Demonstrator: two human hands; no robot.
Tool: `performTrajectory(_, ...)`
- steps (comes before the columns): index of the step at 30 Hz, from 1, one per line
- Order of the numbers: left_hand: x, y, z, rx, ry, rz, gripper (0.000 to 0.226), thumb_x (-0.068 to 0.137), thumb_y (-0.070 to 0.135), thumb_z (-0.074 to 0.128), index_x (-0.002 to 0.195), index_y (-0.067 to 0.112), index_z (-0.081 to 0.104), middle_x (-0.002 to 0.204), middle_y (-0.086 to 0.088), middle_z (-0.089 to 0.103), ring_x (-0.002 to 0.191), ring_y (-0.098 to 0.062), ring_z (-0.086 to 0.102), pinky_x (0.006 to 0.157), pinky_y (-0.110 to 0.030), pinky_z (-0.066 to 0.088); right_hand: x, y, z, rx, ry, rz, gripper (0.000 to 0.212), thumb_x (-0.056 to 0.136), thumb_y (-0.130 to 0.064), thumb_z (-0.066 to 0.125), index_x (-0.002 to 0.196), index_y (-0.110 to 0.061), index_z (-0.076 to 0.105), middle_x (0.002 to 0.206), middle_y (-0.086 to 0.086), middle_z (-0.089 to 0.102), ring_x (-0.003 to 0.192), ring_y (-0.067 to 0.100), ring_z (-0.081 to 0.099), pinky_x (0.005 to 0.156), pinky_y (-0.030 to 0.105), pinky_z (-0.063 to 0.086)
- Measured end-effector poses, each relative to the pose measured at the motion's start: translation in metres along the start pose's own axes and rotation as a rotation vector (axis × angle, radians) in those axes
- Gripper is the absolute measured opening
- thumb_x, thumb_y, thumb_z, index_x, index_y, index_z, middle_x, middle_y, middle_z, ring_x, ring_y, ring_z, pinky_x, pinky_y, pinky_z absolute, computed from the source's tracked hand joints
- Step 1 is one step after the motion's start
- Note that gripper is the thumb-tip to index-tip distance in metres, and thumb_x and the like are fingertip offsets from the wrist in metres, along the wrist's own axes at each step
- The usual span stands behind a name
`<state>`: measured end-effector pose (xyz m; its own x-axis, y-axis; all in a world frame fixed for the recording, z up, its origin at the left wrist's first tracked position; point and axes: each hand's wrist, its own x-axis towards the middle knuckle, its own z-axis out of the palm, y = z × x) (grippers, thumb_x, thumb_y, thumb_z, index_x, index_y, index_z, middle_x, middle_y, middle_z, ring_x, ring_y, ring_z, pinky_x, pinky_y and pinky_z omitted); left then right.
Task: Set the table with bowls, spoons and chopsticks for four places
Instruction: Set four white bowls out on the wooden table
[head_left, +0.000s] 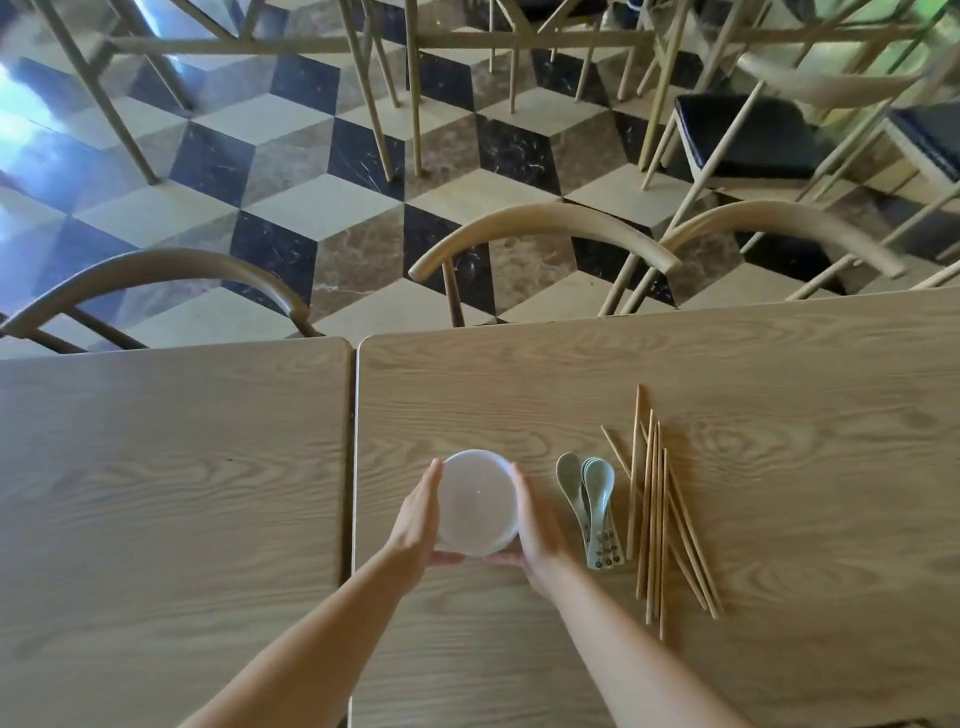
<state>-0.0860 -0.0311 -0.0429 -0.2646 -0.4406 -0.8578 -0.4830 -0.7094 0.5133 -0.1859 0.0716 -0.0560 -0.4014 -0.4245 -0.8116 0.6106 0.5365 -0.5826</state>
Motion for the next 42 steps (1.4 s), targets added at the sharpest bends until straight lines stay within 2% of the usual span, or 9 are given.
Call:
performTrajectory(8, -0.015, -0.005, -0.008, -0.115, 0.001, -0.026, 0.049, 0.089, 0.068, 0.047, 0.113, 0.028, 0.063, 0.117, -0.009, 0.066, 0.1, -0.031, 0.067, 0.064, -0.045, 0.06, -0.015, 0.0, 0.015, 0.026, 0.018, 0.017, 0.051, 0.085, -0.071, 0.039, 0.113, -0.037, 0.066, 0.116, 0.003, 0.068, 0.103, 0.023, 0.066, 0.075, 0.053, 0.061)
performTrajectory(13, -0.045, -0.017, -0.054, -0.146, 0.041, -0.007, 0.053, 0.087, 0.07, 0.048, 0.113, 0.027, 0.064, 0.113, -0.008, 0.066, 0.098, -0.032, 0.067, 0.076, -0.058, 0.06, -0.053, 0.011, 0.057, 0.005, 0.019, -0.012, 0.049, 0.088, -0.067, 0.042, 0.112, -0.032, 0.067, 0.114, 0.007, 0.07, 0.098, 0.03, 0.07, 0.069, 0.059, 0.059)
performTrajectory(17, -0.08, -0.038, -0.115, -0.197, 0.079, 0.037, 0.055, 0.088, 0.07, 0.047, 0.115, 0.025, 0.061, 0.114, -0.011, 0.065, 0.097, -0.037, 0.067, 0.077, -0.059, 0.059, -0.088, 0.031, 0.111, -0.052, -0.006, -0.048, 0.049, 0.086, -0.066, 0.049, 0.11, -0.027, 0.068, 0.112, 0.01, 0.069, 0.093, 0.034, 0.07, 0.065, 0.06, 0.059)
performTrajectory(20, -0.11, -0.065, -0.173, -0.25, 0.118, 0.091, 0.054, 0.09, 0.067, 0.048, 0.115, 0.022, 0.061, 0.114, -0.013, 0.064, 0.096, -0.04, 0.068, 0.077, -0.061, 0.059, -0.119, 0.061, 0.162, -0.111, -0.015, -0.134, 0.059, 0.076, -0.075, 0.05, 0.106, -0.028, 0.07, 0.115, 0.01, 0.07, 0.096, 0.031, 0.069, 0.077, 0.058, 0.059)
performTrajectory(24, -0.154, -0.113, -0.263, -0.208, 0.183, 0.117, 0.06, 0.087, 0.07, 0.046, 0.115, 0.019, 0.06, 0.119, -0.015, 0.063, 0.095, -0.043, 0.068, 0.073, -0.06, 0.06, -0.175, 0.119, 0.235, -0.14, -0.056, -0.131, 0.056, 0.084, -0.068, 0.049, 0.111, -0.023, 0.068, 0.11, 0.011, 0.07, 0.094, 0.035, 0.07, 0.063, 0.058, 0.06)
performTrajectory(29, -0.21, -0.174, -0.378, -0.279, 0.243, 0.163, 0.061, 0.088, 0.072, 0.042, 0.116, 0.02, 0.059, 0.11, -0.009, 0.062, 0.094, -0.04, 0.067, 0.073, -0.055, 0.061, -0.243, 0.183, 0.329, -0.233, -0.186, -0.154, 0.058, 0.087, -0.066, 0.046, 0.113, -0.019, 0.067, 0.114, 0.014, 0.068, 0.094, 0.036, 0.07, 0.065, 0.056, 0.06)
performTrajectory(32, -0.236, -0.206, -0.436, -0.375, 0.27, 0.164, 0.069, 0.083, 0.076, 0.045, 0.122, 0.021, 0.058, 0.118, -0.011, 0.062, 0.096, -0.04, 0.066, 0.069, -0.052, 0.062, -0.274, 0.215, 0.378, -0.257, -0.242, -0.121, 0.063, 0.077, -0.072, 0.052, 0.108, -0.02, 0.068, 0.111, 0.013, 0.069, 0.091, 0.034, 0.072, 0.067, 0.053, 0.061)
performTrajectory(37, -0.264, -0.248, -0.506, -0.518, 0.353, 0.175, 0.071, 0.081, 0.076, 0.049, 0.123, 0.019, 0.058, 0.12, -0.012, 0.06, 0.099, -0.042, 0.065, 0.072, -0.057, 0.06, -0.308, 0.249, 0.442, -0.375, -0.351, -0.127, 0.054, 0.087, -0.067, 0.048, 0.111, -0.022, 0.066, 0.108, 0.008, 0.068, 0.091, 0.032, 0.071, 0.072, 0.055, 0.06)
performTrajectory(42, -0.282, -0.279, -0.549, -0.683, 0.435, 0.149, 0.062, 0.084, 0.072, 0.05, 0.119, 0.021, 0.049, 0.119, 0.0, 0.049, 0.109, -0.045, 0.059, 0.08, -0.059, 0.057, -0.32, 0.279, 0.49, -0.493, -0.432, -0.092, 0.058, 0.085, -0.07, 0.044, 0.117, -0.026, 0.064, 0.115, 0.008, 0.067, 0.094, 0.031, 0.07, 0.069, 0.054, 0.061)
